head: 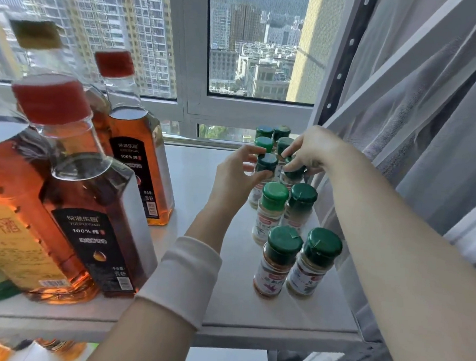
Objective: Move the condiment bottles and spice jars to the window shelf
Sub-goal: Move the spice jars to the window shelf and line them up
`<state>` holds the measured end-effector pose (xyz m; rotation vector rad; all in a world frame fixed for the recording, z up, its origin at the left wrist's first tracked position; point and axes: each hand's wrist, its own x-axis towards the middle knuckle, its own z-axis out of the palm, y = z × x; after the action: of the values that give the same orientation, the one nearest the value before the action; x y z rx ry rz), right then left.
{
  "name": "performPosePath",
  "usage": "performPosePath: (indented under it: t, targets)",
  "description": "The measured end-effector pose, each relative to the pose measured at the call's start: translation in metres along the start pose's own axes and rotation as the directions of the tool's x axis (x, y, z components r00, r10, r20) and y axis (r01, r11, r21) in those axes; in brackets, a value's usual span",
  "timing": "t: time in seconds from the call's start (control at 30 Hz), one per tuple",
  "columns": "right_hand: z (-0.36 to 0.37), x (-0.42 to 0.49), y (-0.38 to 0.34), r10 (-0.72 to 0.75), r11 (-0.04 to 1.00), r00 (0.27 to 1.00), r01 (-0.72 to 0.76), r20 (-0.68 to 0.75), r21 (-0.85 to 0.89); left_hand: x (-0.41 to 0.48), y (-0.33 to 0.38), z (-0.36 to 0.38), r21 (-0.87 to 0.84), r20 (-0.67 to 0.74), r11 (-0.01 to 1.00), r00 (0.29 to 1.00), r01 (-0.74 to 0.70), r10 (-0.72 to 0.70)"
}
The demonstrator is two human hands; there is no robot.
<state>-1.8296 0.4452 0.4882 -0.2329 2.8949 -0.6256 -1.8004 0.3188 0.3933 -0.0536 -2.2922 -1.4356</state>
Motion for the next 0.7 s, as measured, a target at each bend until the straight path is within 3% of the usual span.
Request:
performPosePath:
  t: [0.53, 0.63, 0.7]
  targets:
    - [0.003, -0.003, 0.005, 0.026, 0.999, 0.999, -0.027, 0.020, 0.043, -0.011, 0.003, -0.005, -0.004, 0.042, 0.999, 0.998, -0.044, 0.044]
    - [0.000, 0.001, 0.007, 0.055, 0.988, 0.998, -0.059, 0.029, 0.140, -0.012, 0.004, -0.007, -0.007, 0.061, 0.998, 0.996, -0.064, 0.065]
    - [-0.006, 0.005, 0.006, 0.071, 0.978, 0.996, -0.060, -0.045, 0.199, -0.011, 0.006, -0.013, -0.055, 0.013, 0.997, 0.998, -0.056, 0.057]
